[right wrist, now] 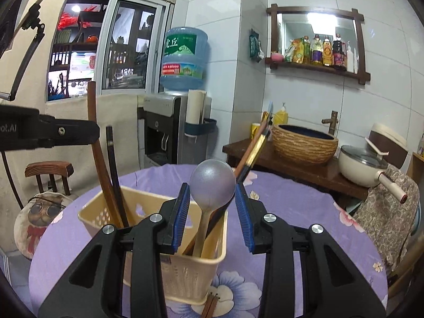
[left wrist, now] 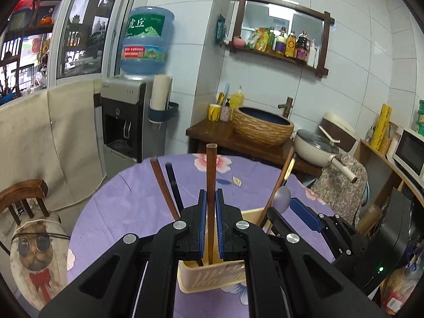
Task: Organize utensils
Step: 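Open the left gripper into the holder while the right gripper releases the clear spoon, then move the left tool to the metal spoon while the right tool approaches two brown chopsticks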
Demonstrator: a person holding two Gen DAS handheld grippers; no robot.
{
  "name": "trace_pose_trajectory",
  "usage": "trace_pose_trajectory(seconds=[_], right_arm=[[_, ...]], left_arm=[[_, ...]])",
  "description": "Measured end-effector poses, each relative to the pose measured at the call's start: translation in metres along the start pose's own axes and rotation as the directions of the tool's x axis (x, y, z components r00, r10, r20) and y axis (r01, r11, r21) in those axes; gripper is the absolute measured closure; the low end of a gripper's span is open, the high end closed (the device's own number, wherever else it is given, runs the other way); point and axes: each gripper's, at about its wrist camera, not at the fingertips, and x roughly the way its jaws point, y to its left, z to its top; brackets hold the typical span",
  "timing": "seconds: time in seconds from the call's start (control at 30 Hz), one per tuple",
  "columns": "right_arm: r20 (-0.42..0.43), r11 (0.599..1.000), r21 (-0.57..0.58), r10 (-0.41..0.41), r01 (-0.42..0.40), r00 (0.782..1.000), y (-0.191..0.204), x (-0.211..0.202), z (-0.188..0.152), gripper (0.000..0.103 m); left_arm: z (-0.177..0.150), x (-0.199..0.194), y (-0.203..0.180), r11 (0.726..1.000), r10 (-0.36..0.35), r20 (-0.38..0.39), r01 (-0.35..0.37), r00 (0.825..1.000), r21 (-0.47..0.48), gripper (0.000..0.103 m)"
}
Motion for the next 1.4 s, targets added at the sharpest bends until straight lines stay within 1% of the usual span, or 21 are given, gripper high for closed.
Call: trace_pose_trajectory(seconds=[0.17,0.23,0.37,0.4,0.43,0.47,0.5,0.53,0.57,0.63,0.67,0.7,0.73,0.83,0.93,1.13,1.27,1.4], right_arm=[[-0.023,1.000,-0.002,0.006,-0.006,1.000,0.000,0.001,-0.011,0.067],[-0.030,1.000,-0.002,0.007,-0.007,1.000,0.000,0.002,-0.014,0.067],[-0.039,1.000,0.001,0.015,-0.015,0.999,-0.002,0.004,-0.019,0.067],[-0.039,1.000,0.003,0.016,-0.016,0.999,-0.002,0.004,-0.020,0.064],[-0.039,1.000,0.004,0.016,-0.016,0.999,-0.002,0.003,-0.021,0.061],[-0.034,1.000,0.009,0.017,-0.017,0.999,-0.003,0.001,-0.022,0.058],[-0.027,1.000,0.015,0.018,-0.017,0.999,-0.004,-0.003,-0.022,0.054],[-0.026,1.000,0.018,0.019,-0.018,0.999,-0.005,-0.005,-0.022,0.051],[-0.027,1.000,0.022,0.020,-0.019,0.999,-0.006,-0.009,-0.022,0.049],[-0.023,0.999,0.031,0.021,-0.020,1.000,-0.010,-0.020,-0.021,0.049],[-0.024,0.999,0.034,0.019,-0.018,1.000,-0.013,-0.028,-0.022,0.046],[-0.030,0.999,0.036,0.020,-0.019,0.999,-0.014,-0.033,-0.023,0.041],[-0.040,0.999,0.041,0.023,-0.021,0.999,-0.016,-0.039,-0.025,0.039],[-0.085,0.998,0.057,0.029,-0.024,0.996,-0.021,-0.053,-0.034,0.039],[-0.140,0.997,0.066,0.048,-0.039,0.989,-0.022,-0.060,-0.047,0.039],[-0.248,0.997,0.068,0.056,-0.041,0.967,-0.020,-0.070,-0.079,0.039],[-0.329,0.996,0.088,0.058,-0.030,0.943,-0.020,-0.068,-0.104,0.039],[-0.398,0.993,0.119,0.060,-0.014,0.916,-0.023,-0.060,-0.123,0.040]], left_arm=[[-0.013,0.010,0.003,1.000,-0.002,-0.033,0.001,0.999,-0.008,0.096],[-0.014,0.009,0.004,1.000,0.010,-0.027,-0.010,1.000,-0.008,0.096],[-0.015,0.008,0.004,1.000,-0.002,-0.030,0.001,1.000,-0.008,0.096],[-0.015,0.006,0.005,1.000,-0.007,-0.024,0.007,1.000,-0.011,0.095],[-0.015,0.004,0.005,1.000,-0.008,-0.019,0.008,1.000,-0.011,0.089],[-0.016,0.002,0.005,1.000,-0.007,-0.014,0.006,1.000,-0.011,0.080],[-0.017,-0.002,0.005,1.000,-0.007,-0.004,0.007,1.000,-0.013,0.073],[-0.017,-0.006,0.006,1.000,-0.008,0.006,0.008,1.000,-0.014,0.058],[-0.019,-0.011,0.006,1.000,-0.008,0.018,0.009,1.000,-0.019,0.046],[-0.025,-0.023,0.009,1.000,-0.007,0.049,0.008,0.999,-0.027,0.038],[-0.030,-0.029,0.010,1.000,-0.005,0.055,0.006,0.998,-0.025,0.034],[-0.034,-0.032,0.010,1.000,-0.002,0.054,0.003,0.999,-0.023,0.031],[-0.039,-0.034,0.012,1.000,0.000,0.046,0.001,0.999,-0.025,0.029],[-0.054,-0.036,0.018,0.999,-0.009,0.002,0.009,1.000,-0.044,0.028],[-0.069,-0.036,0.023,0.998,-0.003,-0.043,0.000,0.999,-0.056,0.028],[-0.106,-0.035,0.021,1.000,0.026,-0.123,-0.027,0.992,-0.012,0.028],[-0.128,-0.031,0.023,0.999,0.010,-0.187,-0.016,0.982,-0.030,0.028],[-0.145,-0.027,0.020,1.000,0.002,-0.228,-0.008,0.974,-0.026,0.028]])
